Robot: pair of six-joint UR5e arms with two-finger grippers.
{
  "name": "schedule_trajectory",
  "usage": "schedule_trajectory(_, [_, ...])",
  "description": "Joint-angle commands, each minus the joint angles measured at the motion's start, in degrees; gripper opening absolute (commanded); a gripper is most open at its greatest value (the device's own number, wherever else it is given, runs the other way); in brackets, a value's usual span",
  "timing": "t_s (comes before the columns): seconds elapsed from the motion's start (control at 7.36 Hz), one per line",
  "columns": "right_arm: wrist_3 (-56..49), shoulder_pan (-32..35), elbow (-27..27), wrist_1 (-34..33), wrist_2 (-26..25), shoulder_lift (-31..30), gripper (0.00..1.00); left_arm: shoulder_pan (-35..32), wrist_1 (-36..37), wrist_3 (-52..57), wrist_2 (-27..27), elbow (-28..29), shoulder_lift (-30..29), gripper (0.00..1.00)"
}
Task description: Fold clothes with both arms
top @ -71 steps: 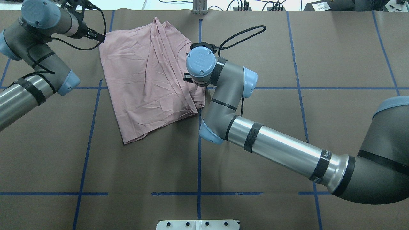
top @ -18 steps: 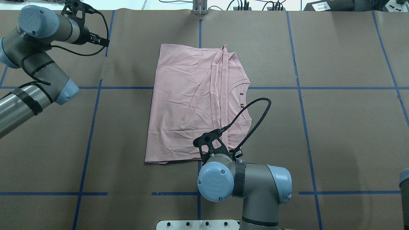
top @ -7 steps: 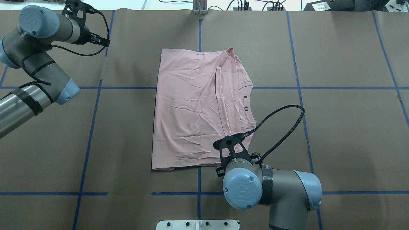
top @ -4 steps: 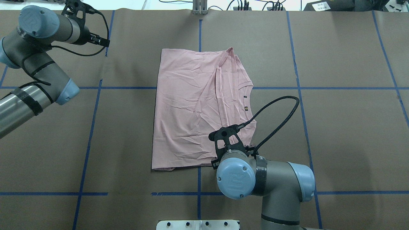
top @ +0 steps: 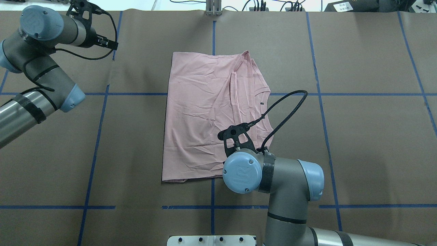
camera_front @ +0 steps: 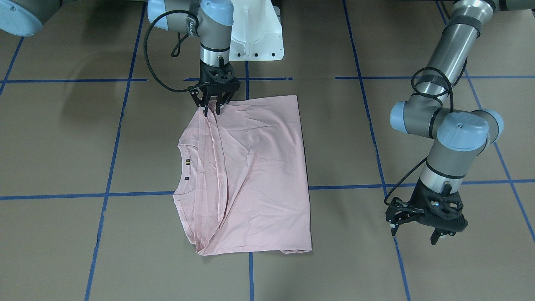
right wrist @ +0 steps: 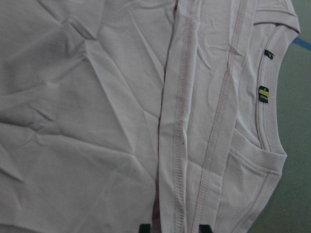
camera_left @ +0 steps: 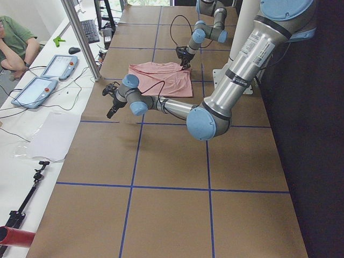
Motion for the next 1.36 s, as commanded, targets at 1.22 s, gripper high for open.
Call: schedule_trajectory(1.22, [-2.22, 1.12, -1.20, 0.15, 1.04, 0.80, 0.00, 0.10, 0.02, 0.00, 0.00, -0.17, 0.32, 1.00])
